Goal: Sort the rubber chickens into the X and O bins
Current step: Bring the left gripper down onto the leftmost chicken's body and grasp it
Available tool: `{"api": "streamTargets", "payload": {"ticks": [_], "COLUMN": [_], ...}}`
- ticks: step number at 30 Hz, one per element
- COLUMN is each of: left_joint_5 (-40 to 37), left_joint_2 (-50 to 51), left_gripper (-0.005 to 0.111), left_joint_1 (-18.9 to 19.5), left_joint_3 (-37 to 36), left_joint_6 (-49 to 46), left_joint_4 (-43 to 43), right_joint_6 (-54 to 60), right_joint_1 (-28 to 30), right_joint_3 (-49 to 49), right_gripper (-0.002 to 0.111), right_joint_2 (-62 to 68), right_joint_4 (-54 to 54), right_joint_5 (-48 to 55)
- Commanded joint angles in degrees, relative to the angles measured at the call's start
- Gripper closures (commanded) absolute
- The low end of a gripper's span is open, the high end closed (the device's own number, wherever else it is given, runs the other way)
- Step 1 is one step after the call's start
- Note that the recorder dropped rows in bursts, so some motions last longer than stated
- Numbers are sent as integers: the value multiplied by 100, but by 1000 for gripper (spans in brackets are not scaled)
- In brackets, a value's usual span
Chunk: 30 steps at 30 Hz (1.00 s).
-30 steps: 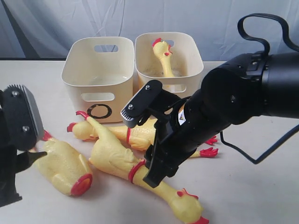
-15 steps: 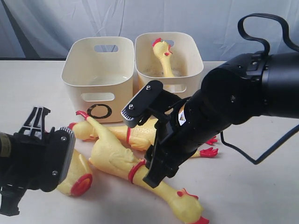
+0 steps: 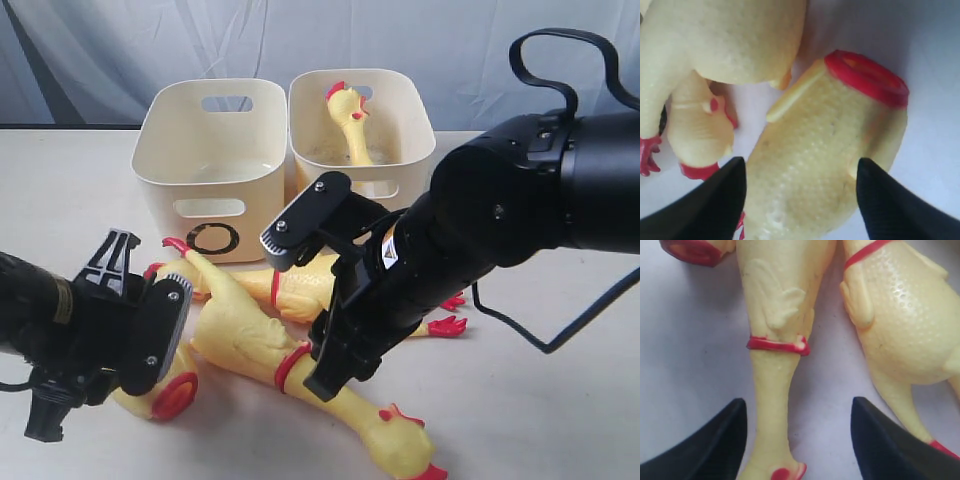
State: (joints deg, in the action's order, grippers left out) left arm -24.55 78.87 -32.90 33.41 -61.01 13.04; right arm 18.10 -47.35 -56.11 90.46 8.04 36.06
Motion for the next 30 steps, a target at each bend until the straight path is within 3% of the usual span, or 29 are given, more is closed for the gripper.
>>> {"api": "streamTargets", "payload": {"ticks": [1, 4, 9, 11, 16, 21, 26, 30], "left_joint_5": [24, 21, 205, 366, 329, -196, -716, -1125], "left_joint_2": [-34, -96, -220, -273, -287, -287, -287, -254], "left_gripper": [43, 43, 43, 43, 43, 43, 43, 43], "left_joint_1": [-31, -31, 150, 263, 475, 475, 475, 475], "left_joint_3": [24, 37, 282, 404, 596, 814, 892, 892], "left_joint_6": [642, 1083, 2846, 3524, 4186, 5514, 6847, 7253], "left_joint_4": [330, 682, 846, 673, 21, -1163, -691, -654], "right_joint_6": [-21, -21, -42, -42, -42, -42, -42, -42], "right_joint_1": [-8, -8, -8, -8, -8, -8, -8, -8], "right_joint_3": [15, 15, 15, 15, 15, 15, 15, 15], "right_gripper": [50, 50, 50, 50, 50, 50, 50, 50], "right_joint_2": [-51, -51, -51, -51, -51, -51, -51, -51], "right_joint_4": [16, 16, 16, 16, 31, 59, 169, 294], "right_joint_5": [-14, -27, -24, -24, -12, -25, -25, -11]}}
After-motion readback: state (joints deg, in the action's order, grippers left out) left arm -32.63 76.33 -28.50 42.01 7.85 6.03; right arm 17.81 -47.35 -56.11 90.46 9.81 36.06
